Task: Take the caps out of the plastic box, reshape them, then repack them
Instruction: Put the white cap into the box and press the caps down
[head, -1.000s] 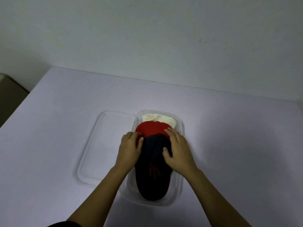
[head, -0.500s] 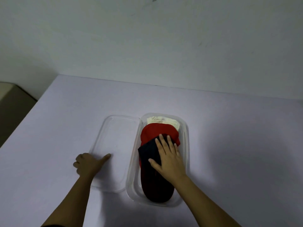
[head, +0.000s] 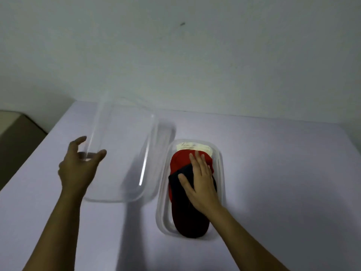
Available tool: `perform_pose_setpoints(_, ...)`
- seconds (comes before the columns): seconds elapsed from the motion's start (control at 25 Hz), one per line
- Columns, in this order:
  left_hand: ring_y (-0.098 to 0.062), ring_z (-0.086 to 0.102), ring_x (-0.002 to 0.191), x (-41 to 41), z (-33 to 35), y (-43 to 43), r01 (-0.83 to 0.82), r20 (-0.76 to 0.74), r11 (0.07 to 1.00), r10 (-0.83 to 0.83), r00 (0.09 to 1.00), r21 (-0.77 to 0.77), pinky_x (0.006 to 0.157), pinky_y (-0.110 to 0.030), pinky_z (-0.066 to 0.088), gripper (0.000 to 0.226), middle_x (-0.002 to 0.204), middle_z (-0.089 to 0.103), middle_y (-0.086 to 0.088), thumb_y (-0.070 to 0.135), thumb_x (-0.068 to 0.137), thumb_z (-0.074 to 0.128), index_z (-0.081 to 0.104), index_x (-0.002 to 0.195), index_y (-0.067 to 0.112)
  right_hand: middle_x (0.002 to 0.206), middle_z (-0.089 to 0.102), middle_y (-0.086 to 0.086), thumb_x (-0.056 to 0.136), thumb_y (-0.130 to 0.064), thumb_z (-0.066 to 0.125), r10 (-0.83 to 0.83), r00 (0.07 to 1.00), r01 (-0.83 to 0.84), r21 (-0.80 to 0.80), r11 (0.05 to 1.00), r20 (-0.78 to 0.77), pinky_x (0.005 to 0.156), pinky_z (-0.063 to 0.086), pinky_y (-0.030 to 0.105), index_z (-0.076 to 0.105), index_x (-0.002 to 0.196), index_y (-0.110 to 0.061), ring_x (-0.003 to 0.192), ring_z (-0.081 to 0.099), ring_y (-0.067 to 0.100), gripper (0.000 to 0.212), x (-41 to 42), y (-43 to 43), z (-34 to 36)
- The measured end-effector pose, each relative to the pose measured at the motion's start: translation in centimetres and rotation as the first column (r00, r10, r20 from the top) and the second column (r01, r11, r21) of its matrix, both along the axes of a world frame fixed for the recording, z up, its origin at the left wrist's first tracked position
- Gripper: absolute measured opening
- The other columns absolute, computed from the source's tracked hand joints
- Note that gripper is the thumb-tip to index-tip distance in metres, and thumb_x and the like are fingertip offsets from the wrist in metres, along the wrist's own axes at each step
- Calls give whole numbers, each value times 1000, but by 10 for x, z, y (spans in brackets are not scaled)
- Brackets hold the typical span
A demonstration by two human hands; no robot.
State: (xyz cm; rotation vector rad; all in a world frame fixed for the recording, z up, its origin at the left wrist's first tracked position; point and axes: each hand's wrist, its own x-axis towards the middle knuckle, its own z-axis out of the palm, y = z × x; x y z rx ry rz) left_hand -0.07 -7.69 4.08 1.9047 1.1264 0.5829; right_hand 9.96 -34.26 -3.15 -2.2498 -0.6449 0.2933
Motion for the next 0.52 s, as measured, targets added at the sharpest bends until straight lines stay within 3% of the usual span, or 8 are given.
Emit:
perform_pose_setpoints(0.12,-24,62,83,13,26,-37,204,229,965,-164,960,-167,65,-33,51,58,96,63,-10,23,82,70,43,130,40,156,16,-11,79,-69,31,-82,936,208,347,915,-343,116,23,32,7,149,-32,142,21,10,83,-4,15,45)
perform_pose_setpoints(0.2,-23,61,86,27,16,-69,344,247,898,-279,928,-275,58,-28,47,62,98,61,-3,15,85,64,39,136,40,145,29,-14,82,-58,42,-156,895,330,382,863,-419,103,37,26,8,149,-34,125,41,8,78,3,7,56)
perform_pose_setpoints(0.28,-26,61,86,37,-8,-99,375,169,872,-337,926,-315,61,-29,49,58,98,60,1,16,88,58,36,138,34,137,43,-10,90,-45,48,-304,863,443,316,839,-404,98,44,30,16,148,-34,116,51,12,67,10,-15,46)
perform_pose_setpoints(0.36,-26,61,94,40,-36,-120,357,52,880,-360,932,-314,72,-30,50,51,110,60,-3,25,91,56,37,138,24,143,46,1,95,-37,47,-411,812,519,190,834,-414,104,40,34,24,148,-26,127,49,23,59,7,-35,25)
perform_pose_setpoints(0.52,-30,37,136,37,-86,-138,398,-111,876,-439,891,-272,105,-43,39,59,151,31,-9,37,92,52,32,143,13,157,23,8,98,-30,44,-478,757,549,38,835,-446,116,21,36,24,147,-13,146,18,25,56,-8,-47,-16)
